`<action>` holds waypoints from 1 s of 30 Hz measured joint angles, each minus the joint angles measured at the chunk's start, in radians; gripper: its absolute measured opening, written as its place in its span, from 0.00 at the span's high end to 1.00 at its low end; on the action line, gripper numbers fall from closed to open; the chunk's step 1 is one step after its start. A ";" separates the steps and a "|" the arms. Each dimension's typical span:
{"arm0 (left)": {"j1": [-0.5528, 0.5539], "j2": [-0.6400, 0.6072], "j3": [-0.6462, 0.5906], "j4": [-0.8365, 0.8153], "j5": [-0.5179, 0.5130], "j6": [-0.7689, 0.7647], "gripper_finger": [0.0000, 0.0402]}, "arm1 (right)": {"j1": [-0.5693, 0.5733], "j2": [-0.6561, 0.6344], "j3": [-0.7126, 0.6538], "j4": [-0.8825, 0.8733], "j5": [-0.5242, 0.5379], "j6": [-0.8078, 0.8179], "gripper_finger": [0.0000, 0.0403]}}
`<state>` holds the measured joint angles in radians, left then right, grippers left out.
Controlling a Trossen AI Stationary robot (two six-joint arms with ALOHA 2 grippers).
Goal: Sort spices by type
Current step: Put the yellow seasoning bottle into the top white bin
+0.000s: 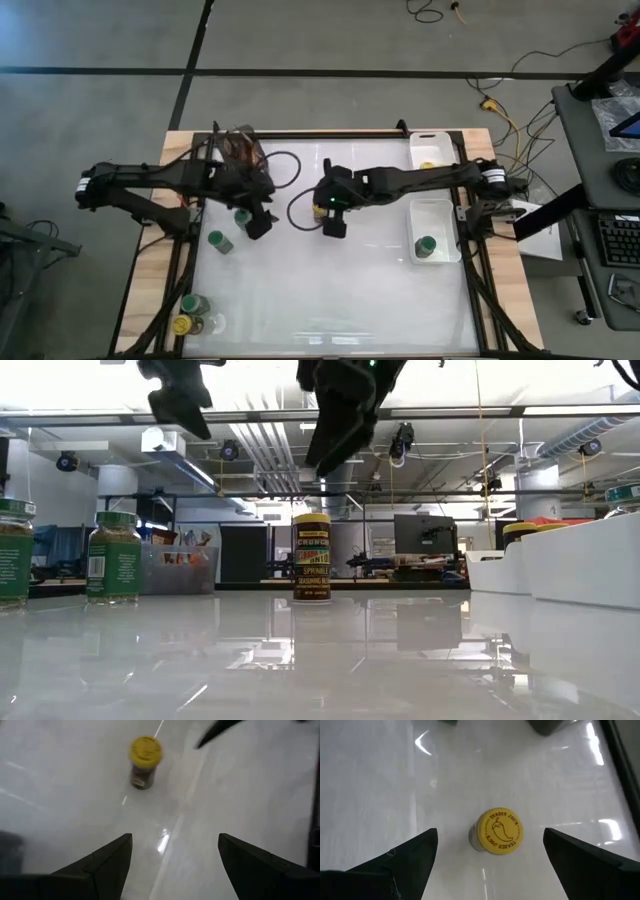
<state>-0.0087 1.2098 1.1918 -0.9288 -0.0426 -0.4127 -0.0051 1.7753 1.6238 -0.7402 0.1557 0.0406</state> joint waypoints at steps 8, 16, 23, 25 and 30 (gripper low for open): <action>-0.051 -0.027 -0.094 0.073 0.000 -0.062 0.31 | -0.047 0.058 0.000 0.053 -0.082 -0.033 0.12; -0.077 0.006 -0.106 0.086 0.003 -0.074 0.31 | -0.074 0.073 -0.004 0.074 -0.107 -0.059 0.12; -0.095 0.039 -0.106 0.123 0.028 -0.064 0.31 | -0.087 0.121 -0.008 0.073 -0.131 -0.067 0.12; -0.103 0.048 -0.107 0.127 0.029 -0.064 0.31 | -0.093 0.131 -0.008 0.073 -0.130 -0.059 0.12; -0.109 0.054 -0.107 0.133 0.029 -0.064 0.31 | -0.101 0.157 -0.008 0.073 -0.130 -0.061 0.15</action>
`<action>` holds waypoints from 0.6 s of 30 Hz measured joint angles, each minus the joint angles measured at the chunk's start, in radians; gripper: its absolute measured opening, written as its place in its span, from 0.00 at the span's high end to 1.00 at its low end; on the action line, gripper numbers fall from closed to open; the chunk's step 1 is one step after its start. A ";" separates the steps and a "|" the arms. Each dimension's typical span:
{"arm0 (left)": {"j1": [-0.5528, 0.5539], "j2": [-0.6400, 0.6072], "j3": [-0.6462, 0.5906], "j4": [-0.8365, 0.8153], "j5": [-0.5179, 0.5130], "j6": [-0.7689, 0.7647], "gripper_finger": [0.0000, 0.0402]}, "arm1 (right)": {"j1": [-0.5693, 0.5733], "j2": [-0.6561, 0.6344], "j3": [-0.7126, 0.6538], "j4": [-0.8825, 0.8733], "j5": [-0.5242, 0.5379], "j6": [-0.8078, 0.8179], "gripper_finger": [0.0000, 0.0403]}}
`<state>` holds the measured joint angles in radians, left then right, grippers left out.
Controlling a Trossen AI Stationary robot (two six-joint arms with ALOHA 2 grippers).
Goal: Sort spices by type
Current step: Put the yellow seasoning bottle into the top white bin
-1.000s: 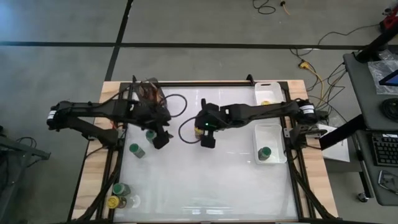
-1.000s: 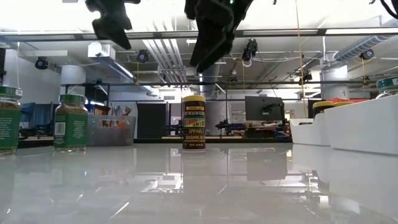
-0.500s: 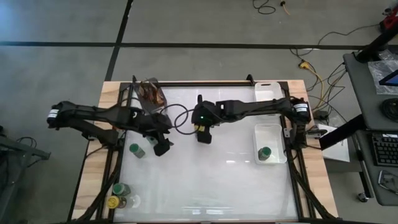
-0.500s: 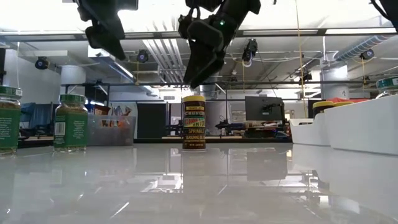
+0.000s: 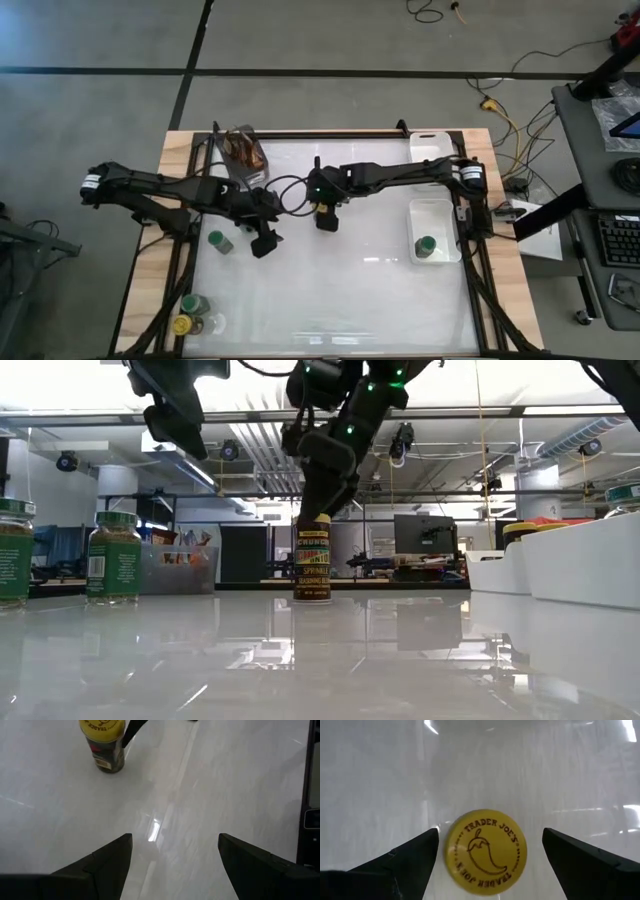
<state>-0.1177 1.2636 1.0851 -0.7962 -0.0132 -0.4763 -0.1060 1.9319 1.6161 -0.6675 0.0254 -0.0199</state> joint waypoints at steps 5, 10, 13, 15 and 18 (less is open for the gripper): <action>0.000 0.000 0.000 -0.001 0.000 -0.002 0.30 | -0.004 0.002 -0.002 0.000 0.000 -0.004 0.22; 0.000 0.000 0.000 0.000 0.000 0.023 0.30 | -0.004 0.002 -0.002 -0.002 -0.007 -0.009 0.33; 0.000 0.000 0.000 0.000 0.000 0.025 0.30 | -0.004 0.002 -0.002 -0.001 -0.030 -0.018 0.40; 0.000 0.000 0.000 0.000 0.000 0.026 0.30 | -0.004 0.002 -0.001 -0.002 -0.034 -0.027 0.44; 0.000 0.000 0.000 0.001 0.000 0.026 0.30 | -0.004 -0.008 0.006 -0.034 -0.037 -0.057 0.45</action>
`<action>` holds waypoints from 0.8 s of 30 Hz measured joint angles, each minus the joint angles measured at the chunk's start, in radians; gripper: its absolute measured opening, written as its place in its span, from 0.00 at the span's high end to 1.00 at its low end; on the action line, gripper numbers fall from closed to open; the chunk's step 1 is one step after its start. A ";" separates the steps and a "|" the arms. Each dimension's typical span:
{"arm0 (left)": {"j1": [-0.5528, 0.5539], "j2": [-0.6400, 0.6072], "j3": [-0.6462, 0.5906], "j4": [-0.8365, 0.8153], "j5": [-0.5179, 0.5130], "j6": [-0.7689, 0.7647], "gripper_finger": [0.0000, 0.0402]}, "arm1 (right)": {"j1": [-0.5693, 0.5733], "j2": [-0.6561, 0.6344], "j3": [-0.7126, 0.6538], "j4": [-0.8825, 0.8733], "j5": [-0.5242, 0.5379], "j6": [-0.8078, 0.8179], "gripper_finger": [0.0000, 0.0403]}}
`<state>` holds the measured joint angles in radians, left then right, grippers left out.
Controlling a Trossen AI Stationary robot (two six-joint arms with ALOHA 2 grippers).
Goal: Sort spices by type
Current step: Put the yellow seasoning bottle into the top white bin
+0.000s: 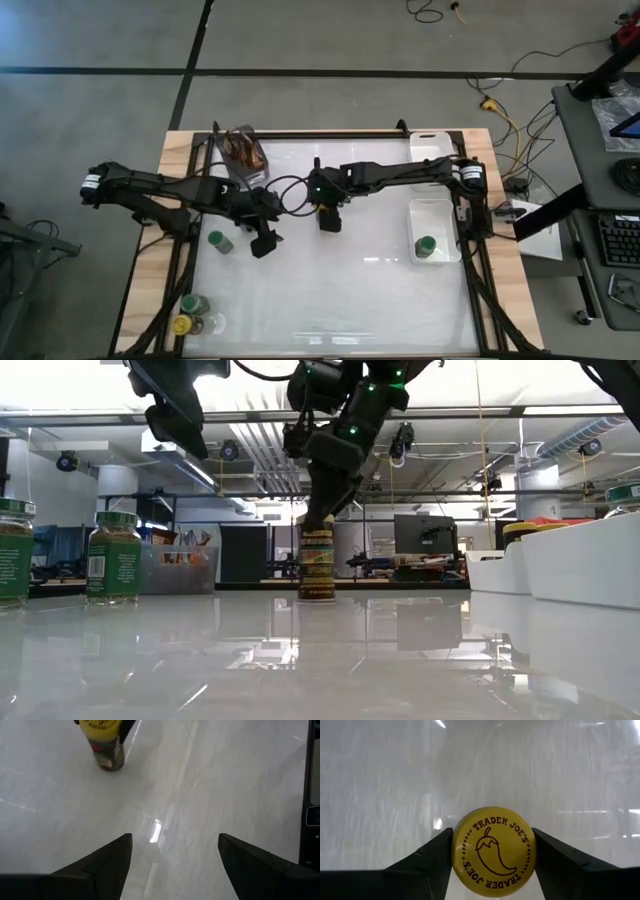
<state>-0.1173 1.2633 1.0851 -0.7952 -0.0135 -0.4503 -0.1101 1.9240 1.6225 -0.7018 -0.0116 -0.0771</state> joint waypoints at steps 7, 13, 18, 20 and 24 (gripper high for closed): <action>0.000 0.000 0.000 0.008 -0.001 0.000 0.30 | 0.005 -0.103 0.066 -0.200 0.008 -0.117 0.42; 0.001 -0.002 0.000 0.020 -0.001 -0.003 0.30 | -0.008 -0.252 0.060 -0.354 0.048 -0.168 0.45; 0.002 -0.002 0.000 0.045 -0.001 -0.004 0.30 | -0.060 -0.357 0.042 -0.463 0.120 -0.184 0.45; 0.002 -0.004 0.000 0.054 -0.001 -0.004 0.30 | -0.093 -0.401 0.025 -0.489 0.165 -0.186 0.45; 0.012 -0.004 0.000 0.063 -0.003 -0.004 0.30 | -0.208 -0.496 -0.039 -0.496 0.207 -0.228 0.45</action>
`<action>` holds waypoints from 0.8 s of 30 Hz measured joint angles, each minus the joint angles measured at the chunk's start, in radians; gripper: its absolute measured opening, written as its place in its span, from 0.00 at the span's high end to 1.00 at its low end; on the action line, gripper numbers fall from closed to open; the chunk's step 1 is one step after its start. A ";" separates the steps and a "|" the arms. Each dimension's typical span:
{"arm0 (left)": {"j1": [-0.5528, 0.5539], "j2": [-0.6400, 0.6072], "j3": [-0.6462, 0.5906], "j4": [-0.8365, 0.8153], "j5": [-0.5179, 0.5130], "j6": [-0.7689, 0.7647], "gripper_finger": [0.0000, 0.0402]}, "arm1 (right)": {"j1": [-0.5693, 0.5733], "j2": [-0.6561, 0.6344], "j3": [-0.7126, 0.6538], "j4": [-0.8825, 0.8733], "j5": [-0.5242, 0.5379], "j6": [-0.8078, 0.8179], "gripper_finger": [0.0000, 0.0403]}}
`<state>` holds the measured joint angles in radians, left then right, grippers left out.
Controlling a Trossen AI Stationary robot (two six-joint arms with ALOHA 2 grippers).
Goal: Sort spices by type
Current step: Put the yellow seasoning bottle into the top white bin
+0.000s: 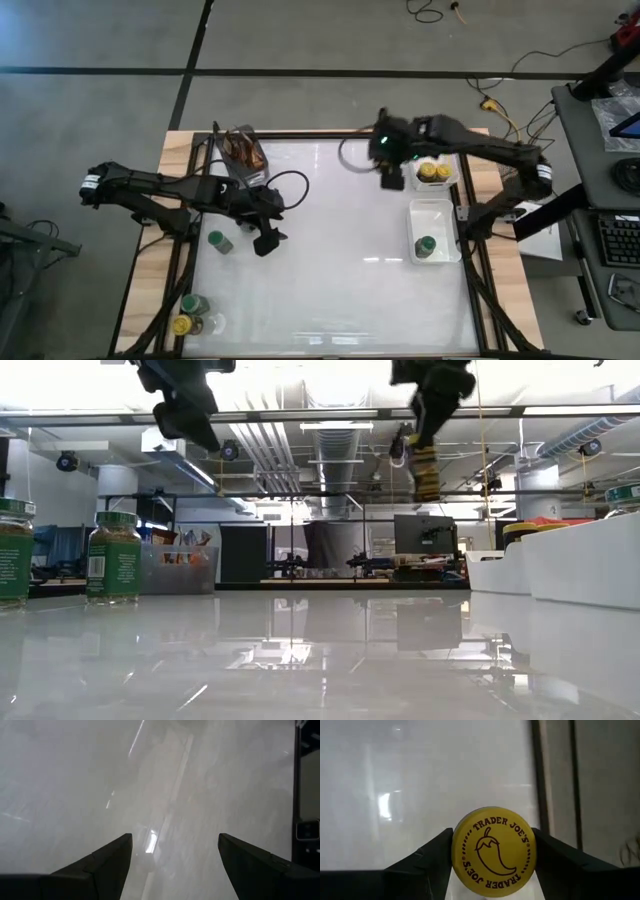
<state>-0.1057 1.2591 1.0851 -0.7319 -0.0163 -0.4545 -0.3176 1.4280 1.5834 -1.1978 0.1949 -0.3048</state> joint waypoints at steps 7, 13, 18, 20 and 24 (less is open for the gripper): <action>0.031 -0.001 0.000 0.037 -0.015 -0.003 0.30 | -0.251 -0.140 -0.175 0.038 -0.014 -0.133 0.45; 0.051 -0.003 0.000 0.052 -0.020 -0.028 0.30 | -0.405 -0.217 -0.359 0.131 -0.050 -0.269 0.45; 0.051 -0.003 0.000 0.078 -0.027 -0.029 0.30 | -0.497 -0.240 -0.469 0.218 -0.096 -0.320 0.45; 0.051 -0.003 0.000 0.094 -0.028 -0.029 0.30 | -0.522 -0.242 -0.501 0.224 -0.120 -0.337 0.45; 0.051 -0.003 0.000 0.110 -0.034 -0.029 0.30 | -0.567 -0.238 -0.549 0.252 -0.154 -0.376 0.45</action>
<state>-0.0551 1.2560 1.0851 -0.6216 -0.0499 -0.4839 -0.8850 1.1896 1.0342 -0.9461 0.0413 -0.6813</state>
